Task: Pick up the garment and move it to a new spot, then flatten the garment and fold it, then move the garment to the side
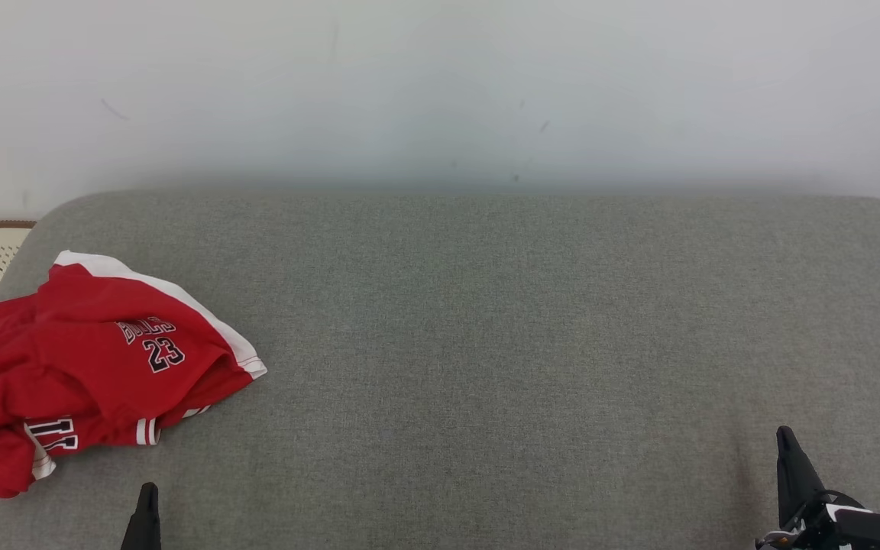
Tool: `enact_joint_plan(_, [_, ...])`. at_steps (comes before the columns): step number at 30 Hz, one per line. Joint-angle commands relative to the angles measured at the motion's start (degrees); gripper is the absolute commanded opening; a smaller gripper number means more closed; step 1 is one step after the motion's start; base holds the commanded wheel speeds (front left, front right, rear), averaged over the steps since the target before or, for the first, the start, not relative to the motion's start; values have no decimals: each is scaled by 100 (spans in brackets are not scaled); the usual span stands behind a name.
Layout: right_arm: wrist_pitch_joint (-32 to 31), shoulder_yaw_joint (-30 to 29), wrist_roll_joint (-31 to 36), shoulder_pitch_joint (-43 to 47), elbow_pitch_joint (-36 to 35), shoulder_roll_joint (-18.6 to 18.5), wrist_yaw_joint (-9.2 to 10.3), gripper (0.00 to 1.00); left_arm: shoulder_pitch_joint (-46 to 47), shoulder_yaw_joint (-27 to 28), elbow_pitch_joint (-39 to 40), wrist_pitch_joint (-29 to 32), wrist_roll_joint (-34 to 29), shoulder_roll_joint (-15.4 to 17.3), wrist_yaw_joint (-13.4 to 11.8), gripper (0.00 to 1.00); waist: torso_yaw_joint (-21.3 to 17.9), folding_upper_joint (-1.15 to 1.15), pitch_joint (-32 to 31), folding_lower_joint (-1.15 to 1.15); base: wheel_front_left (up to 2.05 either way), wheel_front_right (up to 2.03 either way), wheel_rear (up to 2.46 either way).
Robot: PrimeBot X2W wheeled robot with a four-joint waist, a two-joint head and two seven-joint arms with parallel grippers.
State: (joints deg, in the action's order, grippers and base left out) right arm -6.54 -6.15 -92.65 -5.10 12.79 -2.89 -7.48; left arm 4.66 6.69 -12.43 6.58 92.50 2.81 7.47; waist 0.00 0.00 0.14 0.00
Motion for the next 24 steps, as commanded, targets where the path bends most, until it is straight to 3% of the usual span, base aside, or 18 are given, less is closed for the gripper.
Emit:
enact_joint_plan(1, [12, 6, 30, 14, 1, 13, -3, 0, -13, 16, 12, 13, 7, 19, 15, 0, 0, 0, 0, 0, 0, 0, 0])
enact_joint_plan(15, [12, 4, 30, 14, 1, 13, -3, 0, -13, 16, 12, 13, 7, 19, 15, 0, 0, 0, 0, 0, 0, 0, 0])
enact_joint_plan(16, [0, -1, 1, 0, 0, 0, 0, 100, 0, 0, 0, -1, 0, 0, 0, 100, 0, 0, 0, 0, 0, 0, 0])
enact_joint_plan(24, [135, 140, 187, 8, 74, -52, 1, 100, -9, -28, -98, -150, -236, 12, -1, 100, -3, 0, 2, 0, 0, 0, 0])
